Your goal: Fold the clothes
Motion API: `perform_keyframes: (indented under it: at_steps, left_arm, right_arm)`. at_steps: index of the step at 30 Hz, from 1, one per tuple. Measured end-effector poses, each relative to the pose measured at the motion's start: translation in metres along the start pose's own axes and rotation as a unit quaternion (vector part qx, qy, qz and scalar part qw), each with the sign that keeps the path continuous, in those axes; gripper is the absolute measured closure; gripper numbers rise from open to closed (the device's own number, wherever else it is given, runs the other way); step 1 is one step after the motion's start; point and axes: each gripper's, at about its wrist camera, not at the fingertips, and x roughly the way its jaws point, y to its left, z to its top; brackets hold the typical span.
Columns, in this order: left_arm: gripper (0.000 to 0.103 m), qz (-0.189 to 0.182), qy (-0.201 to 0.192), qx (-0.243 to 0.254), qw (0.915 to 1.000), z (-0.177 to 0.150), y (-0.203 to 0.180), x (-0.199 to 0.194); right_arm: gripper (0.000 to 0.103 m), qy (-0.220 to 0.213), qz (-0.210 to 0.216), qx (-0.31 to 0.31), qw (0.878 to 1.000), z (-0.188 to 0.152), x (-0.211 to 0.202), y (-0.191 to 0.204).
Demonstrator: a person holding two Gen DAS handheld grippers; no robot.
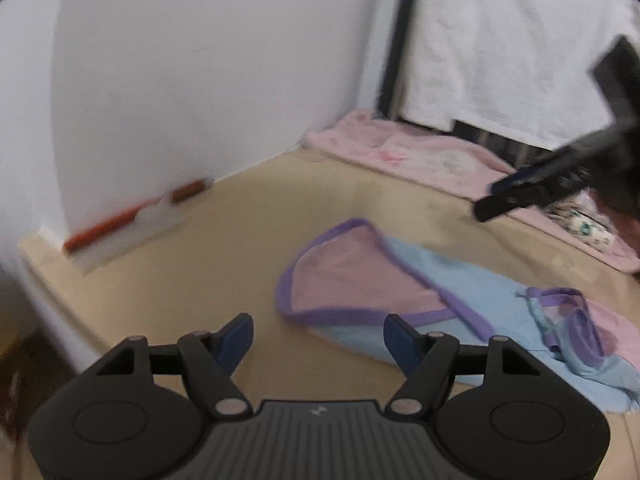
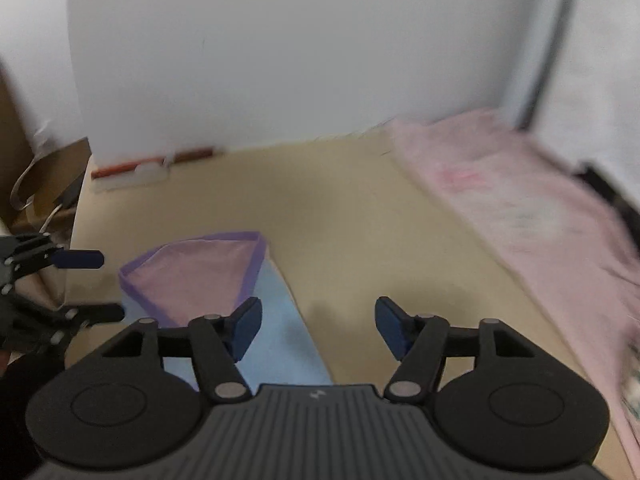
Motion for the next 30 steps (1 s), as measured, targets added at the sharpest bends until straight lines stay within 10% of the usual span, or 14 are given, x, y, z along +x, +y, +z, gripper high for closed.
perform_keyframes:
  at_steps: [3, 8, 12, 14, 22, 27, 30]
  left_arm:
    - [0.036, 0.001, 0.001, -0.021, 0.9998, -0.001, -0.001, 0.003]
    - [0.083, 0.019, 0.008, -0.01, 0.9997, 0.005, -0.003, 0.012]
    - [0.097, 0.009, 0.02, -0.016, 0.9996, 0.012, 0.003, 0.024]
    - [0.099, -0.001, 0.027, -0.014, 0.9995, 0.019, 0.004, 0.032]
    - [0.099, -0.09, 0.028, 0.07, 0.9931, 0.126, -0.038, 0.111]
    - [0.099, -0.136, 0.053, 0.137, 0.9798, 0.18, -0.098, 0.192]
    - [0.085, -0.167, 0.081, 0.147, 0.9717, 0.186, -0.135, 0.245]
  right_arm:
    - [0.043, 0.03, 0.054, -0.037, 0.997, 0.026, 0.042, -0.006]
    - [0.052, 0.07, 0.113, -0.064, 0.989, 0.045, 0.093, -0.005]
    - [0.097, 0.06, 0.123, -0.044, 0.99, 0.039, 0.103, -0.012]
    - [0.097, 0.055, 0.135, -0.034, 0.989, 0.035, 0.101, -0.015]
    - [0.099, -0.052, -0.021, 0.143, 0.988, 0.012, 0.051, -0.099]
    - [0.099, -0.056, -0.12, 0.283, 0.95, -0.032, 0.011, -0.16]
    - [0.099, -0.05, -0.19, 0.372, 0.907, -0.066, -0.007, -0.19]
